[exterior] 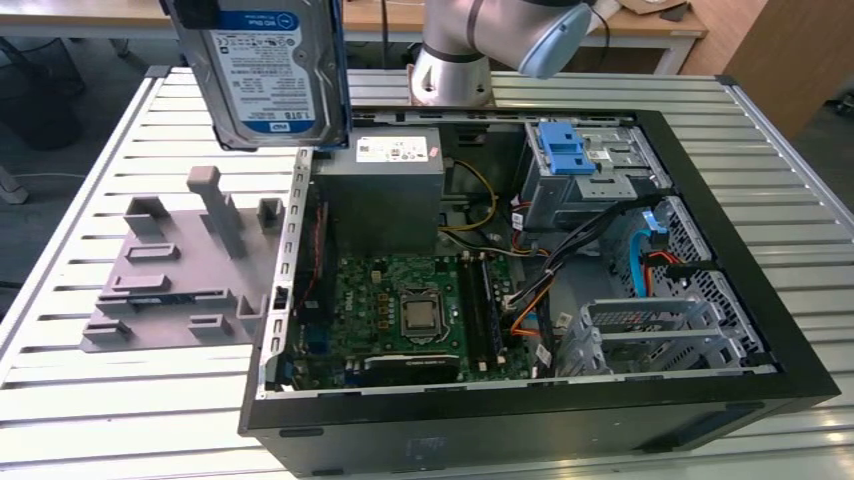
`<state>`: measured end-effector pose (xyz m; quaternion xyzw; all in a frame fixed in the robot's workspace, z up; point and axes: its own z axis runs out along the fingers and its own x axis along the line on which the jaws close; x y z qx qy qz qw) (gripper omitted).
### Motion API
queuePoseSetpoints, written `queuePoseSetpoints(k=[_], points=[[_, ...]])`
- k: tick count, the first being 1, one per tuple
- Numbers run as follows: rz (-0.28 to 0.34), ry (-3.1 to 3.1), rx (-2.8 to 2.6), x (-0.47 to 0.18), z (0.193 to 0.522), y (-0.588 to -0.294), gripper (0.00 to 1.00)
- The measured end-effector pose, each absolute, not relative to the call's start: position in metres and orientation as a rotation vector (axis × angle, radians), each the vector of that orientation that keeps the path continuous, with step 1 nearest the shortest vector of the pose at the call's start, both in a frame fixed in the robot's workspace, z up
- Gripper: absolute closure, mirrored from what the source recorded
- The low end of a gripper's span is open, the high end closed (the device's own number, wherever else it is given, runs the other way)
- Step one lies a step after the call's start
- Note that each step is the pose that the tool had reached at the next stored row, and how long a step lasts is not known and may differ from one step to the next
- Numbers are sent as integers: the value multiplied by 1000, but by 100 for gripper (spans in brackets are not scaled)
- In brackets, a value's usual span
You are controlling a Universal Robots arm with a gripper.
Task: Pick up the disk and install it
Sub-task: 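Pick up the disk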
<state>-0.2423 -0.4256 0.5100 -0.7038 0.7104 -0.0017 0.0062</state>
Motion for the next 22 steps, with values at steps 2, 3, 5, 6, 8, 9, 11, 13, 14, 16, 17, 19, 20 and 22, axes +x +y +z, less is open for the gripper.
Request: queuePoseSetpoints(k=[2,3,5,6,8,9,11,13,14,16,17,19,20,22], points=[[-5,2223,-2202,-240,510,-426,64],[-5,2223,-2202,-238,510,-426,64],[-5,2224,-2202,-236,510,-426,64],[-5,2224,-2202,-235,510,-427,64],[-5,2224,-2201,-232,510,-427,64],[-5,2224,-2201,-231,510,-427,64],[-5,2224,-2201,-229,510,-427,64],[-5,2225,-2201,-227,510,-428,64],[-5,2225,-2201,-226,510,-428,64],[-5,2225,-2200,-223,510,-428,64],[-5,2225,-2200,-222,510,-429,64],[-5,2225,-2200,-220,510,-429,64],[-5,2226,-2200,-219,510,-429,64],[-5,2226,-2200,-217,510,-429,64]])
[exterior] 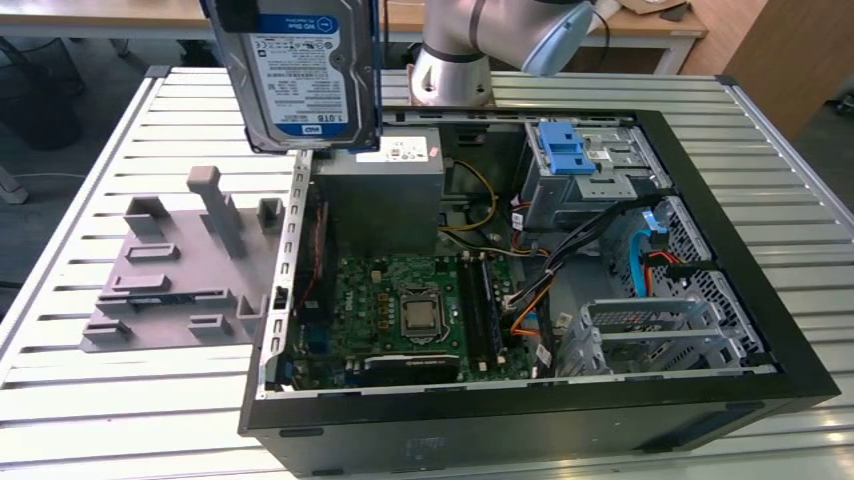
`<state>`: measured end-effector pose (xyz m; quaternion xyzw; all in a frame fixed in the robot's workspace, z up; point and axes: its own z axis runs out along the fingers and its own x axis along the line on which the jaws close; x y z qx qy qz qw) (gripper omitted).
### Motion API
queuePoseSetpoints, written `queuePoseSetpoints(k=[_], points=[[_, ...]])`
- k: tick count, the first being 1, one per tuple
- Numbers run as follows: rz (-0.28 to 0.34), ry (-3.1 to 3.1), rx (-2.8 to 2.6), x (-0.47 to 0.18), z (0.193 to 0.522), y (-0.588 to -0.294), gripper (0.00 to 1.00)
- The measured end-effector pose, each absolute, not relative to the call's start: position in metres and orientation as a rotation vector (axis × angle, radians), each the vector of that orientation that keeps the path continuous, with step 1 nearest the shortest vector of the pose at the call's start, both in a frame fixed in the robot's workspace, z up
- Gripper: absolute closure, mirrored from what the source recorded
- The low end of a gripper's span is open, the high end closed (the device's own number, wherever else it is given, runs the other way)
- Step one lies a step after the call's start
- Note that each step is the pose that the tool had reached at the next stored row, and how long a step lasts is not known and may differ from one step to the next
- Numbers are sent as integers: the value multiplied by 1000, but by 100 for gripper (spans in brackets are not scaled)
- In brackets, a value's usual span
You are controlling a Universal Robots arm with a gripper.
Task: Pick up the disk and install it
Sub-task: 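Pick up the disk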
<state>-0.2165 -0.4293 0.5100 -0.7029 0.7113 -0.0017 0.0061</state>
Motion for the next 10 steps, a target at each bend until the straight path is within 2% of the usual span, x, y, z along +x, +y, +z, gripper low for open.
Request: queuePoseSetpoints(k=[10], points=[[-5,2227,-2198,-205,510,-430,64]])
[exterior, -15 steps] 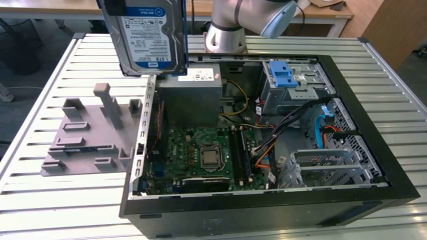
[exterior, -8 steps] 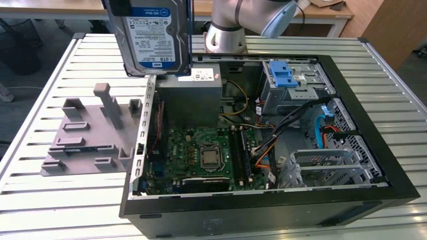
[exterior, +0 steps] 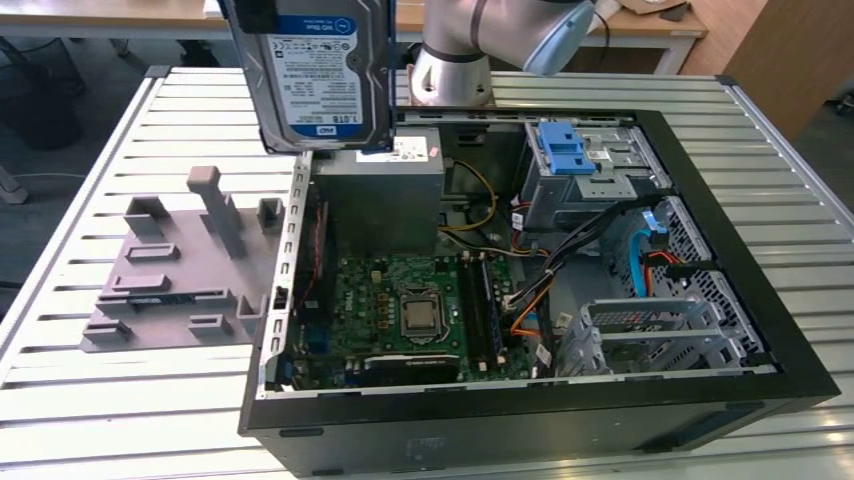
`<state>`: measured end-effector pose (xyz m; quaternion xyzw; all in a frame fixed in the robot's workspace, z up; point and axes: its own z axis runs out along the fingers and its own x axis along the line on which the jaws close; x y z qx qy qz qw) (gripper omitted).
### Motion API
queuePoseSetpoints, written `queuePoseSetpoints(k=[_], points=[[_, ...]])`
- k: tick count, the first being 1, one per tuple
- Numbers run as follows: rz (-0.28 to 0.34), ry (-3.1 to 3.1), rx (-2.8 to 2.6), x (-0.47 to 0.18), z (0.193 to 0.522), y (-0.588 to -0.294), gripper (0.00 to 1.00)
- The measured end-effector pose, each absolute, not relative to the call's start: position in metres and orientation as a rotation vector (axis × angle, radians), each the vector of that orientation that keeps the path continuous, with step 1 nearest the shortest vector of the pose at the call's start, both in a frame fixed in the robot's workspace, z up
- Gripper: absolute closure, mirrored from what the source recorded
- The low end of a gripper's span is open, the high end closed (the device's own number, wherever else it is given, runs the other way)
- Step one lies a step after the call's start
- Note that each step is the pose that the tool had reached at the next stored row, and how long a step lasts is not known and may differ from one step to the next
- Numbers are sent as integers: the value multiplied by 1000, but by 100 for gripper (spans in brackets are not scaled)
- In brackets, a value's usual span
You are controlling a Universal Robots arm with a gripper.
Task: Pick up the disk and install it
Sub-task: 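Pick up the disk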
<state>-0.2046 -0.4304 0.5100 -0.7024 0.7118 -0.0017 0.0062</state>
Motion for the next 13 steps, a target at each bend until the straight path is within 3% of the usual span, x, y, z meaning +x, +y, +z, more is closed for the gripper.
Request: queuePoseSetpoints(k=[13], points=[[-5,2228,-2198,-185,510,-431,64]])
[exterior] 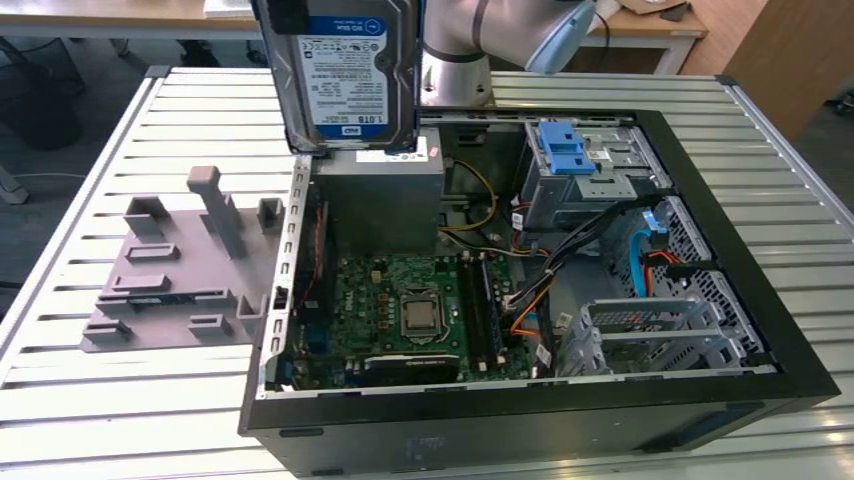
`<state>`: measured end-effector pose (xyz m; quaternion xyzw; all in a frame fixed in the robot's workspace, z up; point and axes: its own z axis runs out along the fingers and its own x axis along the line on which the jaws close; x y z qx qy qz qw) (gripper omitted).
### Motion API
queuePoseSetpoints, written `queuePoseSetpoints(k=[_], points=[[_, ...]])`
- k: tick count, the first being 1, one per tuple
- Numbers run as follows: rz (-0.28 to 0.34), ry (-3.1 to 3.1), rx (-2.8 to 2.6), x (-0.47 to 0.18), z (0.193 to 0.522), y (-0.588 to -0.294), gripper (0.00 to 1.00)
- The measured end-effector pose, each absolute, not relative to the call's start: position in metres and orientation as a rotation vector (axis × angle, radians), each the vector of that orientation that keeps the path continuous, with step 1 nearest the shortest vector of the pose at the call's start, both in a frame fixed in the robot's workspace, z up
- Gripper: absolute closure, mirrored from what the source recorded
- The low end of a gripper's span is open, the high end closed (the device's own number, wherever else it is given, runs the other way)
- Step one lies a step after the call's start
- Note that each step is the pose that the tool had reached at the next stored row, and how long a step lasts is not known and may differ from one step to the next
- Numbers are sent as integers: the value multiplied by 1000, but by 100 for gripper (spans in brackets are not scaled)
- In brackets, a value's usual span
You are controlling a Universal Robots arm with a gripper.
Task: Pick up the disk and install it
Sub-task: 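Pick up the disk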
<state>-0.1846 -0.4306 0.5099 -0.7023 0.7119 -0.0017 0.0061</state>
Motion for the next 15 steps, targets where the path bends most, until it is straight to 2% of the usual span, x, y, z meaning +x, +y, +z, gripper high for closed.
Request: queuePoseSetpoints(k=[15], points=[[-5,2228,-2198,-165,510,-431,64]])
